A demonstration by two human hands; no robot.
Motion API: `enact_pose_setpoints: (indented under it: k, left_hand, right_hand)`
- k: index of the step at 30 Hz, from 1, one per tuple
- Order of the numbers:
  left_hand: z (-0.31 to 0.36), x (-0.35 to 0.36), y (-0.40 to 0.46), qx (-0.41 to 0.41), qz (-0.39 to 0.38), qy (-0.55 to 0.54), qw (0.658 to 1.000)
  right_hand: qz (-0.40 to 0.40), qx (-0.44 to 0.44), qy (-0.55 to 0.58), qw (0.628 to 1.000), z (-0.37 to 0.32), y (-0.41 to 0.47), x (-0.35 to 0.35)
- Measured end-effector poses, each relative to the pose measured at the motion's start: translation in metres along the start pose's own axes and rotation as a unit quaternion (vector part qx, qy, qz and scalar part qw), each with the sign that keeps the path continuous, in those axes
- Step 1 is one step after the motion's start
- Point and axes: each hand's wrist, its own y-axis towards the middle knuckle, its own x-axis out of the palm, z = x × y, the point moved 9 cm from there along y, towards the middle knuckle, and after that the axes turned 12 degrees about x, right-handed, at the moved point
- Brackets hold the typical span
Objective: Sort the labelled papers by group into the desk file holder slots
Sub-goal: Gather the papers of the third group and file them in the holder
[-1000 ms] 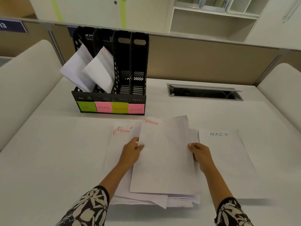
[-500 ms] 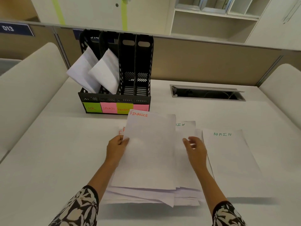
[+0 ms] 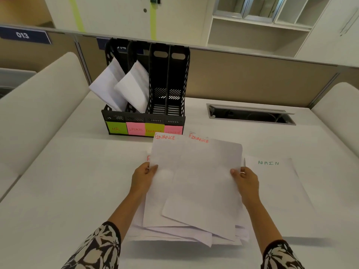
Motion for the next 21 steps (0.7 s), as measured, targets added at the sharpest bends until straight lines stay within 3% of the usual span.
enact_pose_setpoints:
  k: [6, 10, 12, 16, 18, 21]
  left_hand:
    - [0.002, 0.029, -0.009, -0.047, -0.071, -0.085, 0.993]
    - [0.009, 0.038, -0.015, -0.05, -0.081, -0.129, 0.987]
    - [0.012, 0.031, -0.013, -0.01, -0.062, -0.075, 0.995]
    - [0.023, -0.008, -0.006, 0.099, 0.062, 0.122, 0.986]
    - [0.015, -0.02, -0.003, 0.077, 0.073, 0.182, 0.978]
    - [0.002, -0.022, -0.001, 0.058, 0.051, 0.182, 0.98]
  right_hand:
    - [-0.042, -0.018, 0.023, 0.999, -0.012, -0.018, 0.03]
    - [-0.128, 0.032, 0.088, 0.987, -0.004, -0.023, 0.046]
    - [-0.172, 0.043, 0.05, 0.983, 0.002, -0.025, 0.05]
    - [-0.224, 0.056, -0.001, 0.973, 0.015, -0.033, 0.055]
    - [-0.237, 0.069, -0.006, 0.969, 0.023, -0.039, 0.059]
    - [-0.236, 0.073, -0.031, 0.969, 0.032, -0.046, 0.066]
